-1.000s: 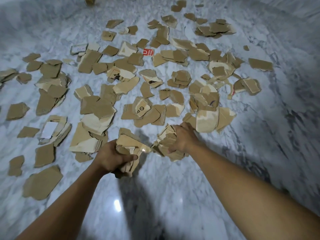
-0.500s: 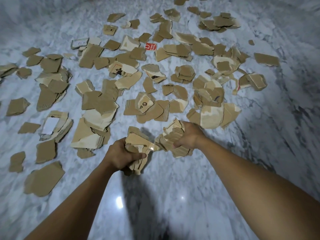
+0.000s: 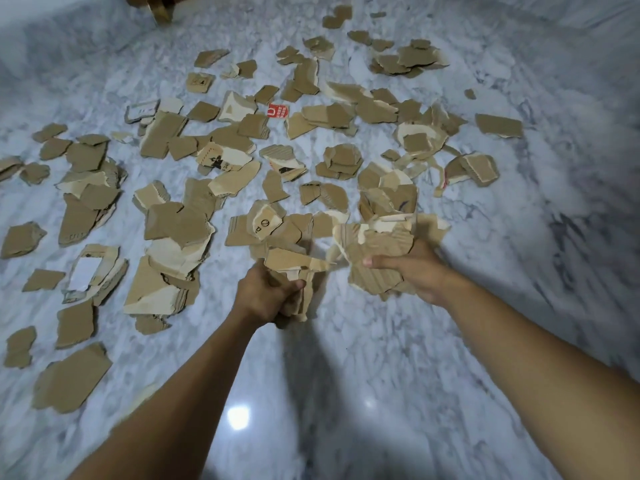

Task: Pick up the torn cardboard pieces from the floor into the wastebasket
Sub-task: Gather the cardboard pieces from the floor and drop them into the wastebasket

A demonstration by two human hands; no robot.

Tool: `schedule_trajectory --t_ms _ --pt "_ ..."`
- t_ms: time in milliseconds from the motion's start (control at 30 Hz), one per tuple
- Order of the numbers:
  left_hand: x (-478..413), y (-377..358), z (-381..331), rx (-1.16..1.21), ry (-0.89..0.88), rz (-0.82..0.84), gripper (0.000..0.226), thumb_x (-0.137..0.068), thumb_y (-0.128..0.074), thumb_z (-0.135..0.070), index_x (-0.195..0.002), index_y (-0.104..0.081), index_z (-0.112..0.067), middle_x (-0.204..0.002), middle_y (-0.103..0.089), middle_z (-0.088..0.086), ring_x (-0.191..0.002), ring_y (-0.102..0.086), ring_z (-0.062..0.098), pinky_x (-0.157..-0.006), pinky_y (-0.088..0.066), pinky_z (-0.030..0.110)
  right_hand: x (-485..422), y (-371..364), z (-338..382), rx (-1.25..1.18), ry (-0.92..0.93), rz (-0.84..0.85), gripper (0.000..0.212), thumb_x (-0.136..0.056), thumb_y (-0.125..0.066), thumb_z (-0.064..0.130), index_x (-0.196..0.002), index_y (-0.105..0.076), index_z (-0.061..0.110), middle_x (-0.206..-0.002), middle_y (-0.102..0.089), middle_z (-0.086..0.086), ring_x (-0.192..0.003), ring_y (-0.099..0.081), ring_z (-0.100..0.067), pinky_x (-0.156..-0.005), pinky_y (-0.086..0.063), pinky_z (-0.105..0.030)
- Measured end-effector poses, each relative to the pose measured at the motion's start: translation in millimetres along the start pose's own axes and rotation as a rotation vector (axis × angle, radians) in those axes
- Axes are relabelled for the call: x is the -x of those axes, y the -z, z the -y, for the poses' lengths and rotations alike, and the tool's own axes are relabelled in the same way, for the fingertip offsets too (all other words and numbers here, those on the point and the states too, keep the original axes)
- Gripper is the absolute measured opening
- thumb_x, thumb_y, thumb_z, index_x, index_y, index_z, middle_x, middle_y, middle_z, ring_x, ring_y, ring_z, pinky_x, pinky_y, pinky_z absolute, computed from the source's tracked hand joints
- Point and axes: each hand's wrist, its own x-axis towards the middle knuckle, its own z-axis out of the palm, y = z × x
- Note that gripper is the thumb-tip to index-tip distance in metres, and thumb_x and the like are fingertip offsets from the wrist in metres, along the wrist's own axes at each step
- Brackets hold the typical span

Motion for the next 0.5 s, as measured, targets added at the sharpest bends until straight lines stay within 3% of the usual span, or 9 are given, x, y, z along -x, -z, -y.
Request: schedule_trajectory --t_ms 67,133,200,267,367,467,500 --pt "7 -19 -30 0.073 -0.003 0.102 0.052 -0.076 -0.083 -0.037 -0.111 -0.051 -0.017 -0.092 -0.071 0.012 -0.076 -0.070 0.036 -0.063 -0.060 0.055 6 8 1 -0.033 -0.025 0.026 0.115 -0.032 -0.102 0.052 -0.135 -0.059 0.022 -0.129 -0.069 0.009 -0.125 -0.061 -0.012 -0.104 -0.050 -0.039" --pt "14 -37 -63 0.133 -0.047 0.237 0.035 -0.090 -0.072 -0.027 -0.108 -0.048 -0.008 -0.077 -0.067 0.018 -0.060 -0.066 0.032 -0.056 -0.059 0.056 12 16 8 -0.071 -0.032 0.035 0.113 -0.034 -0.102 0.053 -0.134 -0.058 0.023 -0.130 -0.068 0.008 -0.127 -0.060 -0.014 -0.107 -0.048 -0.043" --pt "25 -57 -103 0.140 -0.091 0.289 0.021 -0.099 -0.058 -0.024 -0.103 -0.051 -0.004 -0.066 -0.063 0.011 -0.051 -0.063 0.021 -0.048 -0.056 0.041 27 34 26 -0.099 0.004 -0.004 0.097 -0.038 -0.100 0.053 -0.124 -0.064 0.026 -0.120 -0.073 0.010 -0.120 -0.064 -0.013 -0.105 -0.050 -0.043" --pt "36 -72 -143 0.174 -0.088 0.303 0.020 -0.102 -0.050 -0.027 -0.100 -0.051 -0.008 -0.070 -0.061 0.006 -0.054 -0.063 0.016 -0.049 -0.050 0.031 41 58 48 -0.132 0.019 -0.050 0.089 -0.041 -0.098 0.053 -0.121 -0.065 0.031 -0.117 -0.073 0.013 -0.116 -0.066 -0.013 -0.103 -0.051 -0.043" --pt "47 -93 -205 0.207 -0.089 0.293 0.034 -0.095 -0.047 -0.044 -0.104 -0.058 -0.014 -0.089 -0.065 0.012 -0.078 -0.065 0.029 -0.068 -0.057 0.046 62 102 86 -0.179 0.019 -0.085 0.106 -0.041 -0.097 0.057 -0.135 -0.053 0.035 -0.135 -0.062 0.013 -0.128 -0.055 -0.016 -0.103 -0.046 -0.044" --pt "74 -121 -276 0.199 -0.157 0.321 0.069 -0.082 -0.047 -0.074 -0.113 -0.063 -0.015 -0.095 -0.069 0.014 -0.075 -0.067 0.031 -0.074 -0.060 0.050 97 162 122 -0.184 0.046 -0.114 0.117 -0.044 -0.094 0.055 -0.144 -0.040 0.030 -0.144 -0.051 0.008 -0.133 -0.046 -0.019 -0.105 -0.043 -0.045" --pt "82 -131 -297 0.194 -0.178 0.353 0.070 -0.082 -0.050 -0.074 -0.115 -0.061 -0.013 -0.092 -0.069 0.016 -0.069 -0.067 0.030 -0.069 -0.060 0.050 107 181 134 -0.184 0.045 -0.150 0.117 -0.041 -0.094 0.055 -0.142 -0.041 0.028 -0.143 -0.052 0.006 -0.131 -0.048 -0.020 -0.104 -0.047 -0.048"
